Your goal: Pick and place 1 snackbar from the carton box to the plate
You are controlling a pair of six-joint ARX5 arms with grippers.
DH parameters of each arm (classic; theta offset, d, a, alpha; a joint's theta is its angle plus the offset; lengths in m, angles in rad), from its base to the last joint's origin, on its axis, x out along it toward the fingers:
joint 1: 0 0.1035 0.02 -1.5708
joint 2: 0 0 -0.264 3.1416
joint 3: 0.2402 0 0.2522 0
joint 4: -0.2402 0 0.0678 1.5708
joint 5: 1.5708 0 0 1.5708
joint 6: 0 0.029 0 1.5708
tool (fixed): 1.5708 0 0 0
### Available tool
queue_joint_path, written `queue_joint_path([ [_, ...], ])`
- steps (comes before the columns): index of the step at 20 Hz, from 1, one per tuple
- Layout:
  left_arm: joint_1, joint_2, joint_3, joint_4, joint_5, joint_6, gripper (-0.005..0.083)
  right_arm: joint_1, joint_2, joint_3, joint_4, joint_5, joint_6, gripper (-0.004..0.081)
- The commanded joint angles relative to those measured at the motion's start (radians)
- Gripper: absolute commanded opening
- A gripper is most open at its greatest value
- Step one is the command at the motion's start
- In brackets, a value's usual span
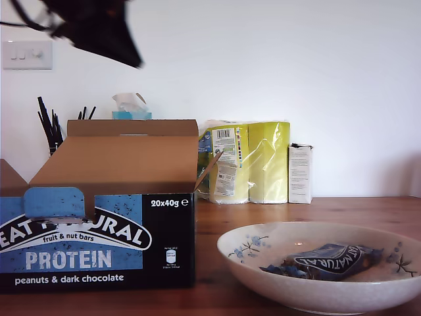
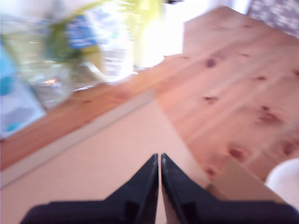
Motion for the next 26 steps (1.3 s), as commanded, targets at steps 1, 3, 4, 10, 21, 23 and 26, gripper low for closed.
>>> queue_joint_path([
  [1, 0.018, -0.034, -0.06, 0.016, 0.005, -0.001, -0.0024, -0.084, -0.007, -0.043, 0.042, -0.056, -0.026, -0.0013],
  [3, 0.056, -0.096, -0.117, 0.039, 0.004, -0.003, -0.0024, -0.193, -0.012, -0.059, 0.052, -0.137, -0.056, -0.0013],
  [4, 0.078, -0.127, -0.147, 0.043, 0.0, -0.004, -0.0024, -0.245, -0.021, -0.071, 0.054, -0.179, -0.059, -0.0013],
  [10, 0.193, -0.388, -0.373, 0.04, 0.002, -0.028, -0.0024, -0.364, -0.168, -0.182, 0.027, -0.311, -0.08, -0.0013],
  [21, 0.212, -0.986, -0.731, 0.127, -0.153, -0.113, -0.0024, -0.341, -0.599, -0.547, 0.165, -0.316, 0.009, -0.0013],
  [23, 0.211, -1.003, -0.78, 0.166, -0.157, -0.113, -0.0024, -0.339, -0.624, -0.604, 0.219, -0.288, 0.005, -0.0013],
  [26, 0.211, -1.008, -0.866, 0.248, -0.167, -0.1, -0.0024, -0.339, -0.659, -0.717, 0.315, -0.277, -0.04, -0.0013],
])
